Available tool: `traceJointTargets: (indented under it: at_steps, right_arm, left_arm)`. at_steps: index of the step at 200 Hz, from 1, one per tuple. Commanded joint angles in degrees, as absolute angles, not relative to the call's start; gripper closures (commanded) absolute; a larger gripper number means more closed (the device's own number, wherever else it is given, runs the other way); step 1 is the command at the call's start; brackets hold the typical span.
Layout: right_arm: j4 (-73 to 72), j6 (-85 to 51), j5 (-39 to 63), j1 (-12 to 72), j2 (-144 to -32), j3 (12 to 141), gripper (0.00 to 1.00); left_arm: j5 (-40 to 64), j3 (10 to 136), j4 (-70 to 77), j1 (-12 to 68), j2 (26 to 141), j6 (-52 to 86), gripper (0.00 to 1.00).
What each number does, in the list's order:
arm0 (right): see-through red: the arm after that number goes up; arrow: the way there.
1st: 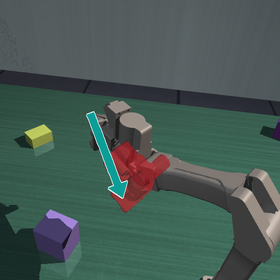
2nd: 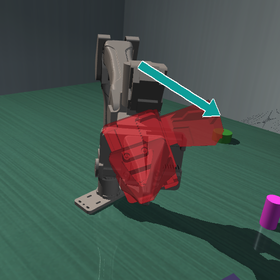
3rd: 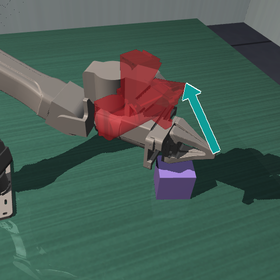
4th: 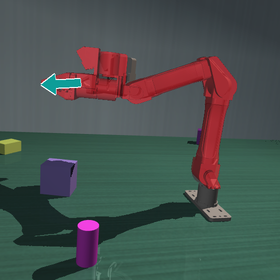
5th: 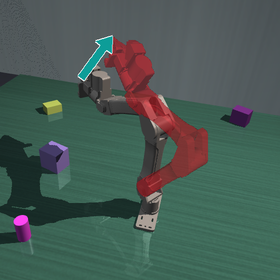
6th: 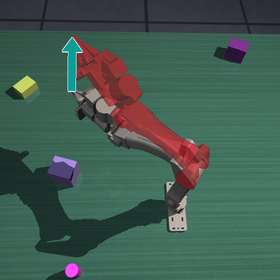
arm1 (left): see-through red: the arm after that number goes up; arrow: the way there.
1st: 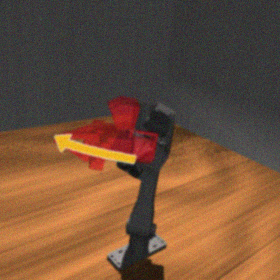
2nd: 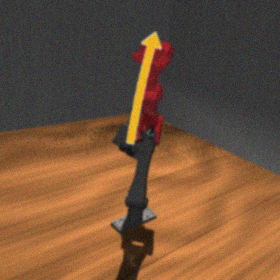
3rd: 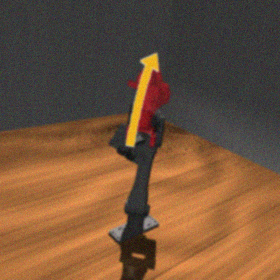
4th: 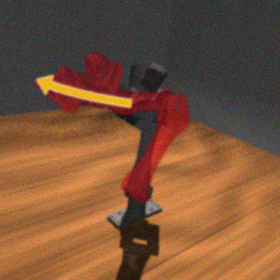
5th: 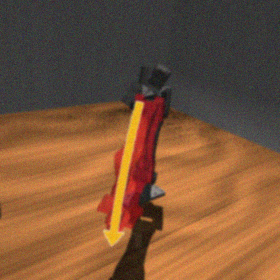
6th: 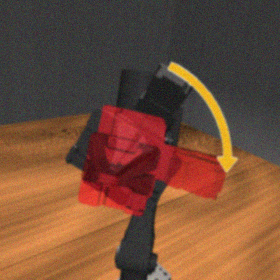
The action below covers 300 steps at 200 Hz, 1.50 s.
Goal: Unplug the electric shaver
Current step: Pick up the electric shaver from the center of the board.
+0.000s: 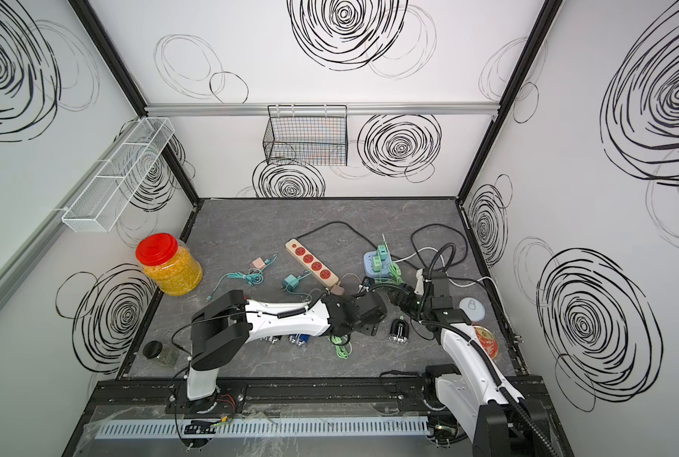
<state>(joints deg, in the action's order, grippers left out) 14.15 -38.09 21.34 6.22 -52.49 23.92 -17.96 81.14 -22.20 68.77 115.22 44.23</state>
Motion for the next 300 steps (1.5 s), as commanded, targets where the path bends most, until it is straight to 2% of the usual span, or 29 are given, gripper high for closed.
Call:
traceJointTargets:
  at_steps: [1,73,226,247,284,300]
  right_arm:
    - [15.04,-37.26,21.67,5.46,-51.41,23.19,0.36]
    - [14.17,-37.09,23.44,4.75,-51.33,22.42,0.37]
    - [13.04,-37.32,24.08,4.66,-51.03,21.16,0.37]
    - [12.95,-37.35,24.07,4.73,-51.15,21.15,0.37]
    - [11.83,-37.62,25.67,4.75,-51.24,20.79,0.37]
    - [11.02,-37.99,27.30,4.83,-51.33,20.68,0.37]
  left_arm:
    - [-21.65,83.44,-26.54,69.34,117.59,46.27,0.24]
    - [-21.71,85.71,-27.40,69.52,120.47,48.03,0.31]
    - [-21.09,89.91,-30.15,69.17,126.38,48.65,0.30]
    - [-21.43,89.03,-29.71,69.35,125.47,48.39,0.38]
    - [-18.39,83.06,-22.05,69.01,120.17,45.96,0.67]
    - [-16.52,79.15,-17.88,68.31,116.96,46.05,0.71]
